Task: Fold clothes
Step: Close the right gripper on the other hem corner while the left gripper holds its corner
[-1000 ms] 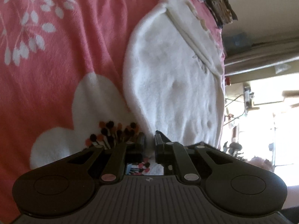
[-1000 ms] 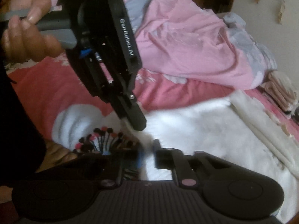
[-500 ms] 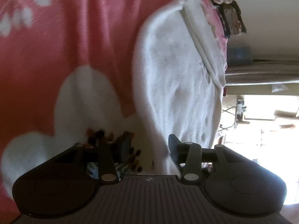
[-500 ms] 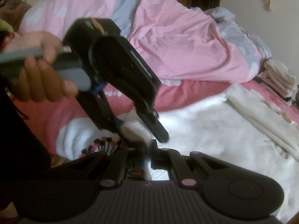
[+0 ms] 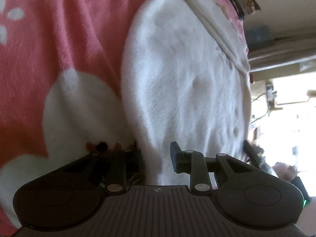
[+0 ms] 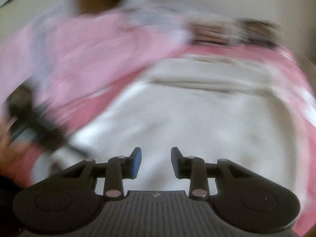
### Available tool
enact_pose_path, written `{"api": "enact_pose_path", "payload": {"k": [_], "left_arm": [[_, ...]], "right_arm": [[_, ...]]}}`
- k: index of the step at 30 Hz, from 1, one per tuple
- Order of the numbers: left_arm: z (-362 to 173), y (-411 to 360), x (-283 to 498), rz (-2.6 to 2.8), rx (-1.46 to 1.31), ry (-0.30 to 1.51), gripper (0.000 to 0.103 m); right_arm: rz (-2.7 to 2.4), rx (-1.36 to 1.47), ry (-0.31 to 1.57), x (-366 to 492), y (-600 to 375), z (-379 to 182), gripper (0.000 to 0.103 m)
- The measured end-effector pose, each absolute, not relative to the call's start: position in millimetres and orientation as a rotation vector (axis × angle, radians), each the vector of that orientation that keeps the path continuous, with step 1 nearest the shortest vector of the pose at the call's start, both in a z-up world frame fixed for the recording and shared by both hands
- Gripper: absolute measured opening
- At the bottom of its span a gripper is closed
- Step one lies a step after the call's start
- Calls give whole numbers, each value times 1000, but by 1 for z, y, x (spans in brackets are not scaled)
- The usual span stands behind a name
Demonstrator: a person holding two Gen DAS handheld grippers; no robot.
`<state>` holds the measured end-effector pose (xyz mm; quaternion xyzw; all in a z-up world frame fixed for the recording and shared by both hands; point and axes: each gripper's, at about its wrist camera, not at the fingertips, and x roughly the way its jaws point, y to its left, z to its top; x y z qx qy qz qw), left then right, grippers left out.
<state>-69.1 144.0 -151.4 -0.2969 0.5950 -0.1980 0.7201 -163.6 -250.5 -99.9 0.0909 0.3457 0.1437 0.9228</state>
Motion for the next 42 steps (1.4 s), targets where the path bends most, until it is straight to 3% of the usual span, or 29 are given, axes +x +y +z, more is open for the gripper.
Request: {"api": "enact_pose_path", "payload": {"k": [6,14,22,29,42], "left_arm": [[-142,129,-77,-455,-473,1281,26],[-134,114,-82,-453,-373,1264,26],[-134,115,-84,-462,-353,1251,26],[-135,116,-85,-461,-377,1257,26],[-140,118,-91,-473,-432,1274,28]], "right_arm": [[-60,629,789,-162,-379,-128,39],[-6,911,841,-184,-411,-169,39],[146,1051,927,-199,-414,-181,39],[221,1050,943,-193,-404,-180,28],[246,1134,989,-181,-409,-199,26]]}}
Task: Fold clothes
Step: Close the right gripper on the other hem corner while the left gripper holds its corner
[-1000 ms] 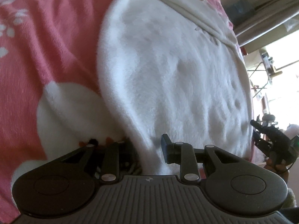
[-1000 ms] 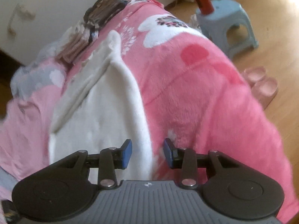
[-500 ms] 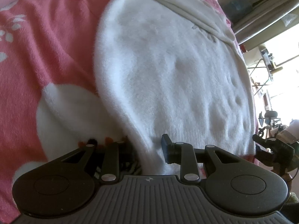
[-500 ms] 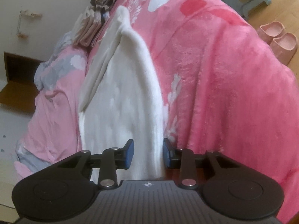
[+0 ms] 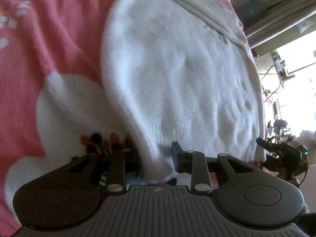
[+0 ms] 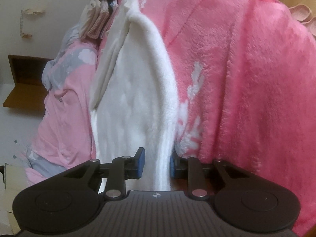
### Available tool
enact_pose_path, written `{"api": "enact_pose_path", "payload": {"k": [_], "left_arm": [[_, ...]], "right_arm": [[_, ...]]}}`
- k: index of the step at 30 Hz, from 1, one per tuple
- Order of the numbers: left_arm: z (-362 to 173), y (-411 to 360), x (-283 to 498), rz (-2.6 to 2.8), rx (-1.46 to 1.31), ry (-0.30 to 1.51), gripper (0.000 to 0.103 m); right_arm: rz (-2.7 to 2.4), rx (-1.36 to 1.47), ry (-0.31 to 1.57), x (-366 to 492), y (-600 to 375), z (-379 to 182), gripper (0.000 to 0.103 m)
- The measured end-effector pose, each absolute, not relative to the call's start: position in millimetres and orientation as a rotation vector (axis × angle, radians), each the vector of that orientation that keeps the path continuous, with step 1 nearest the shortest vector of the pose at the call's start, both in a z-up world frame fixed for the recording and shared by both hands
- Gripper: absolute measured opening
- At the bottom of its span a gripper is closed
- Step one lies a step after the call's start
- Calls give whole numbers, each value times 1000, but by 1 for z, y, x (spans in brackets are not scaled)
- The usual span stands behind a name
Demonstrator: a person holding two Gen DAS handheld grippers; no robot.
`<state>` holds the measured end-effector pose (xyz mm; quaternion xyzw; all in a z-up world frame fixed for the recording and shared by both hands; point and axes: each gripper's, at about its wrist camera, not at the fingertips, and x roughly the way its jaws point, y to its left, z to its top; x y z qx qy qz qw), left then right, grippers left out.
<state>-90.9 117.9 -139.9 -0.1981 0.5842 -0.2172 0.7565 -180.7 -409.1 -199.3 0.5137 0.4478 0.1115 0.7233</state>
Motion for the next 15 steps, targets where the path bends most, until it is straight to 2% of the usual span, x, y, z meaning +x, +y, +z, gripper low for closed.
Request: {"api": "enact_pose_path", "payload": {"k": [3,5,6,8,15], "left_arm": [[-138,115,-91,-478,-399,1264,25],[-132,113,-93,-481,-353,1238,11],[-128,111,-95,-481,-330,1222,9],[-118,111,-97,-496,-296,1181,7],[-58,130,-104,-661,-230,950,6]], "right_arm": [[215,1110,994,-182,-407,-195,26],[182,1031,998,-183,-398,-185,17],[169,981,993,-184,-393,-178,15],[161,926,974,-186,-388,-168,10],[222,799,846,-194,-378,-118,8]]}}
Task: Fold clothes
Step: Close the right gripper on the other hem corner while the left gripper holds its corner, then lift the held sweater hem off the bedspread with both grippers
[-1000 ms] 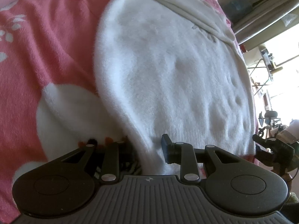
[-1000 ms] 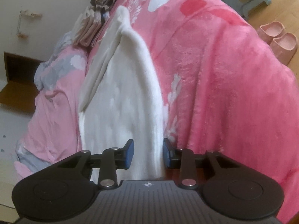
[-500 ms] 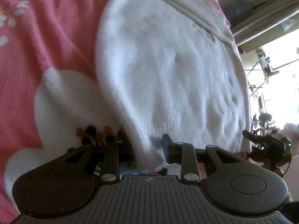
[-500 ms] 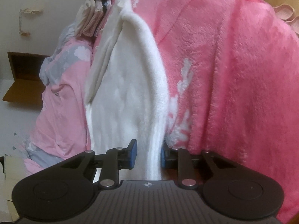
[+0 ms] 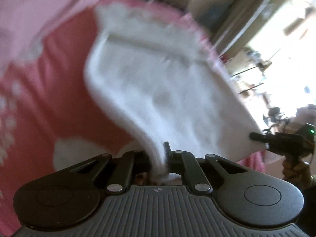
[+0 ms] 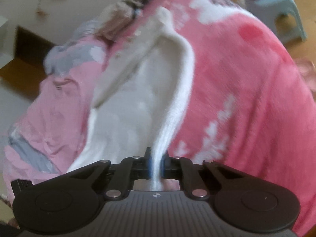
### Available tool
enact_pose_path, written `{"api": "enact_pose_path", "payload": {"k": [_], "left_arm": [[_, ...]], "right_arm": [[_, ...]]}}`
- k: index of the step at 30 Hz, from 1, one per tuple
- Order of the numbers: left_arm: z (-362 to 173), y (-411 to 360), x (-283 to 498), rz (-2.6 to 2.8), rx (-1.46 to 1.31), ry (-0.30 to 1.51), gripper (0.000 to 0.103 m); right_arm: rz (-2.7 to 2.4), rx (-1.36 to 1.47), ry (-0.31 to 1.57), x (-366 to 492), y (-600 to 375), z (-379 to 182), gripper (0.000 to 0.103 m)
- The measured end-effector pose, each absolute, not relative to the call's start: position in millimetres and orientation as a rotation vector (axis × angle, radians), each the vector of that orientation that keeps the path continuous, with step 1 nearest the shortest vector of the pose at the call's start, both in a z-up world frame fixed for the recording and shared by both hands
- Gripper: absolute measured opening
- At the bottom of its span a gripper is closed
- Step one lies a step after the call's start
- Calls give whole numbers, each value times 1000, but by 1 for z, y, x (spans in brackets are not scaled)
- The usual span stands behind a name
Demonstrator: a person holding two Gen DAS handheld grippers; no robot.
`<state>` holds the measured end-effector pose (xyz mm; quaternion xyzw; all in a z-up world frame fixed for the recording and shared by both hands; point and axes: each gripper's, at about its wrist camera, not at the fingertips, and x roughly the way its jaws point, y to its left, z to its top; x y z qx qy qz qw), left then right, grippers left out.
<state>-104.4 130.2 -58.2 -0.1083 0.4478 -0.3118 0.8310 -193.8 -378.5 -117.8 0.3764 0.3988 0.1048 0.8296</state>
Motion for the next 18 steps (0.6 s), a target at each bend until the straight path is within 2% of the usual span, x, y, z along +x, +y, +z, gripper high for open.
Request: {"api": "enact_pose_path", "payload": {"k": [7,15,18], "left_arm": [[-17,147,-108,-747,-240,813,5],[0,156,-132,-811,-227,812,5],[13,165,-141,-852,-239,803,0]], "right_arm": [[343,657,712,-190,-363,-58,7],[407,570,668,-206,-356,-22,7],[443,541,684,-217,-352,-15,7]]}}
